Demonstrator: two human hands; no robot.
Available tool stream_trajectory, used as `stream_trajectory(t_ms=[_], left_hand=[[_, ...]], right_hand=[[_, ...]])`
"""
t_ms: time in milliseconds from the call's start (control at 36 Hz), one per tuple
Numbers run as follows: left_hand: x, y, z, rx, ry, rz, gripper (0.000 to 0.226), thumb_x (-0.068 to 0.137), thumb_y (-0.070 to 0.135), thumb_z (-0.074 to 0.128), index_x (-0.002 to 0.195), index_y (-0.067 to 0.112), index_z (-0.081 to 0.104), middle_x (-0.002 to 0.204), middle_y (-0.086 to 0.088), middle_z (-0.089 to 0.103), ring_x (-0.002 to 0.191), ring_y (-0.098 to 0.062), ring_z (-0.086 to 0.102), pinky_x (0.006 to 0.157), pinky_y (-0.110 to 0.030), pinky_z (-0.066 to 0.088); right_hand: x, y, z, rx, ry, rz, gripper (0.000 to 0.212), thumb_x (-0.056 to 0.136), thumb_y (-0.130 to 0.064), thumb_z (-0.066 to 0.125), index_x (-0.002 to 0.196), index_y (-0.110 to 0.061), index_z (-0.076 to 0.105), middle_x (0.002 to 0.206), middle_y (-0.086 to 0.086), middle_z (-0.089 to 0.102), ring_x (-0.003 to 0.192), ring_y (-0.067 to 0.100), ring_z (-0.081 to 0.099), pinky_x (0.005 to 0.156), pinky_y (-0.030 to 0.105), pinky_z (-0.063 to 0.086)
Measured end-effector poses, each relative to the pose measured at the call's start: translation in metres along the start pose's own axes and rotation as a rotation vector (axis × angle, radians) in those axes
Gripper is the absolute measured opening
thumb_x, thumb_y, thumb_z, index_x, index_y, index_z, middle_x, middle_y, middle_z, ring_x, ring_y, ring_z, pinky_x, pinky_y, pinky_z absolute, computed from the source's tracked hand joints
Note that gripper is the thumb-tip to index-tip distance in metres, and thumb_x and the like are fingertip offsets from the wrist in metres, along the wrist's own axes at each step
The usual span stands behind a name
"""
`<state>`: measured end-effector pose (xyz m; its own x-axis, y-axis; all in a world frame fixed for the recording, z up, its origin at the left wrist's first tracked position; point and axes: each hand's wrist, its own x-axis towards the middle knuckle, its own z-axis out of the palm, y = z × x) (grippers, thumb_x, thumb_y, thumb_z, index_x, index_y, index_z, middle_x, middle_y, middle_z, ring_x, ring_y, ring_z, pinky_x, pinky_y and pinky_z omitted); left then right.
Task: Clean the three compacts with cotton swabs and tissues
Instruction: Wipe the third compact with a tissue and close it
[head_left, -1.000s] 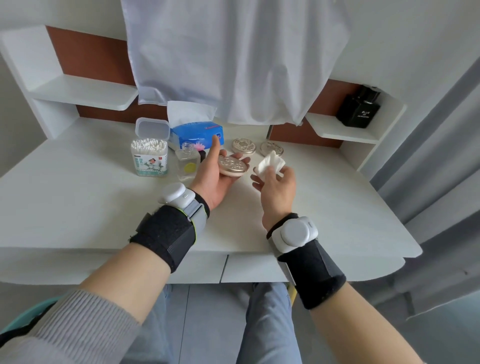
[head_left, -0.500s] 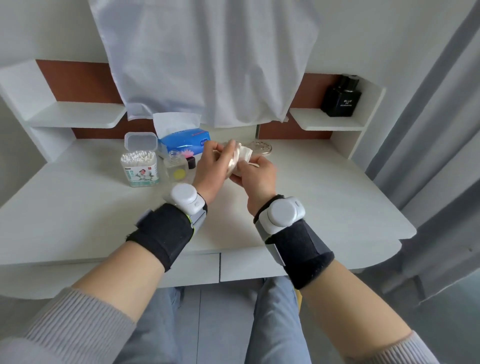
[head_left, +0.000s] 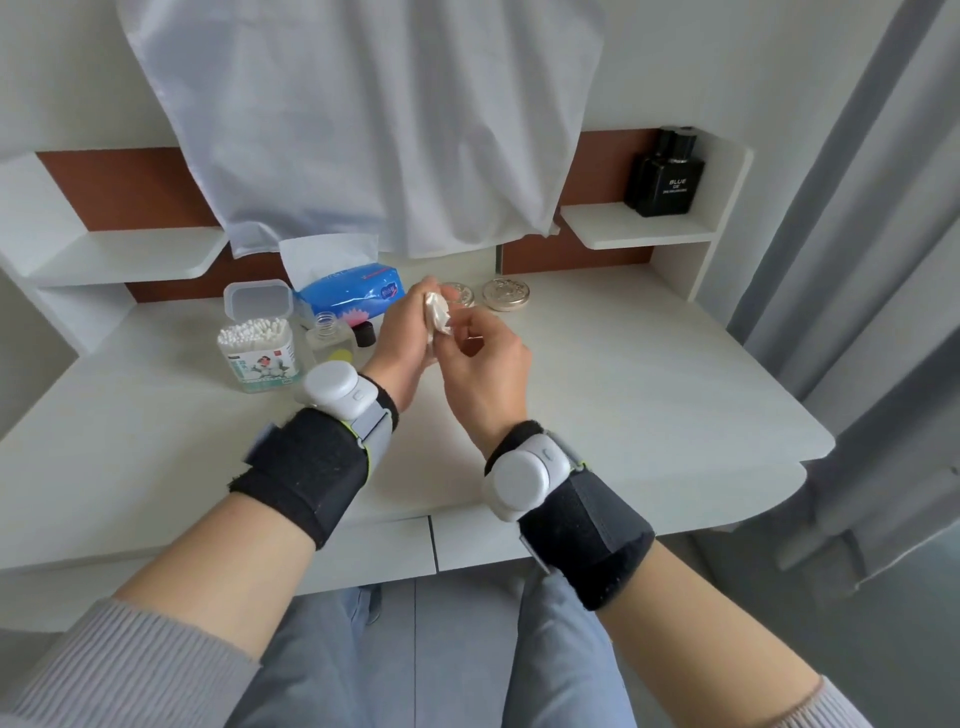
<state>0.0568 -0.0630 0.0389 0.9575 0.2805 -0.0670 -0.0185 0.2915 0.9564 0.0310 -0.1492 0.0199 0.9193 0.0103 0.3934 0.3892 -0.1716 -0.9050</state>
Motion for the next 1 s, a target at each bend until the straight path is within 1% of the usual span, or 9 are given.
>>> stream_trajectory(t_ms=[139, 222, 278, 361, 528, 639, 722, 917, 1000], left_hand=[[0.000, -0.005, -0.001, 0.044, 0.009, 0.049, 0.044, 0.103, 0.041, 0.030, 0.092, 0.012, 0.061, 0.077, -0.006, 0.060, 0.066, -0.014, 0.061, 0.058, -0.022, 0.052], [0.002, -0.001, 0.002, 0.055, 0.051, 0.042, 0.054, 0.103, 0.046, 0.025, 0.088, 0.011, 0.063, 0.074, -0.008, 0.061, 0.065, -0.015, 0.062, 0.061, -0.025, 0.050], [0.002, -0.001, 0.001, 0.044, 0.046, 0.021, 0.055, 0.102, 0.049, 0.025, 0.088, 0.013, 0.064, 0.075, -0.006, 0.065, 0.068, -0.015, 0.065, 0.067, -0.026, 0.049], [0.001, -0.003, -0.004, 0.101, 0.062, 0.062, 0.041, 0.099, 0.045, 0.041, 0.089, 0.017, 0.069, 0.087, -0.004, 0.071, 0.081, -0.016, 0.068, 0.066, -0.026, 0.054], [0.000, 0.005, -0.004, 0.041, 0.141, 0.103, 0.009, 0.082, 0.025, 0.065, 0.084, 0.018, 0.071, 0.091, -0.004, 0.071, 0.076, -0.019, 0.067, 0.065, -0.029, 0.053], [0.007, 0.012, -0.004, 0.013, 0.123, 0.111, 0.015, 0.089, 0.019, 0.055, 0.088, 0.013, 0.069, 0.097, -0.009, 0.071, 0.083, -0.024, 0.067, 0.070, -0.034, 0.052], [0.008, 0.018, 0.002, 0.016, 0.147, 0.144, 0.016, 0.090, 0.017, 0.051, 0.081, 0.011, 0.063, 0.086, -0.010, 0.064, 0.075, -0.020, 0.063, 0.063, -0.031, 0.051], [0.016, 0.025, 0.018, 0.123, 0.184, 0.164, 0.013, 0.089, 0.018, 0.055, 0.078, 0.012, 0.059, 0.077, -0.003, 0.058, 0.067, -0.017, 0.056, 0.060, -0.027, 0.049], [0.021, 0.026, 0.024, 0.122, 0.148, 0.082, 0.014, 0.091, 0.020, 0.053, 0.081, 0.010, 0.055, 0.076, -0.006, 0.053, 0.060, -0.018, 0.051, 0.045, -0.017, 0.043]], right_hand=[[-0.002, -0.001, 0.001, -0.002, 0.011, -0.117, 0.013, 0.088, -0.021, 0.059, 0.098, -0.020, 0.067, 0.064, -0.002, 0.057, 0.061, 0.016, 0.051, 0.064, 0.029, 0.046], [0.005, 0.002, 0.003, -0.011, 0.037, -0.118, 0.017, 0.089, -0.028, 0.060, 0.085, -0.014, 0.068, 0.063, 0.005, 0.061, 0.063, 0.023, 0.054, 0.063, 0.037, 0.047], [0.011, 0.002, 0.004, -0.004, 0.037, -0.079, 0.015, 0.089, -0.025, 0.062, 0.083, -0.014, 0.070, 0.066, 0.004, 0.066, 0.065, 0.021, 0.057, 0.065, 0.030, 0.048], [0.026, 0.001, 0.005, -0.002, 0.033, 0.020, 0.014, 0.090, -0.024, 0.061, 0.093, -0.016, 0.072, 0.068, -0.007, 0.065, 0.067, 0.013, 0.058, 0.059, 0.010, 0.040], [0.032, 0.016, 0.013, -0.044, -0.036, 0.210, 0.017, 0.084, -0.018, 0.057, 0.095, -0.021, 0.069, 0.074, 0.001, 0.070, 0.073, 0.027, 0.067, 0.075, 0.043, 0.055], [0.026, 0.014, 0.015, 0.024, -0.071, 0.251, 0.009, 0.085, -0.018, 0.057, 0.082, -0.018, 0.066, 0.067, 0.004, 0.070, 0.055, 0.020, 0.065, 0.063, 0.036, 0.056], [0.023, 0.008, 0.013, 0.118, -0.094, 0.280, 0.009, 0.084, -0.013, 0.059, 0.075, -0.014, 0.062, 0.065, 0.006, 0.069, 0.047, 0.016, 0.062, 0.058, 0.031, 0.054], [0.025, 0.004, 0.007, 0.248, -0.126, 0.286, 0.015, 0.084, -0.011, 0.062, 0.070, -0.013, 0.058, 0.065, 0.007, 0.068, 0.051, 0.014, 0.063, 0.068, 0.043, 0.059], [0.029, 0.003, 0.001, 0.306, -0.115, 0.219, 0.013, 0.088, -0.011, 0.062, 0.076, -0.016, 0.059, 0.070, 0.007, 0.068, 0.053, 0.013, 0.063, 0.064, 0.037, 0.058]])
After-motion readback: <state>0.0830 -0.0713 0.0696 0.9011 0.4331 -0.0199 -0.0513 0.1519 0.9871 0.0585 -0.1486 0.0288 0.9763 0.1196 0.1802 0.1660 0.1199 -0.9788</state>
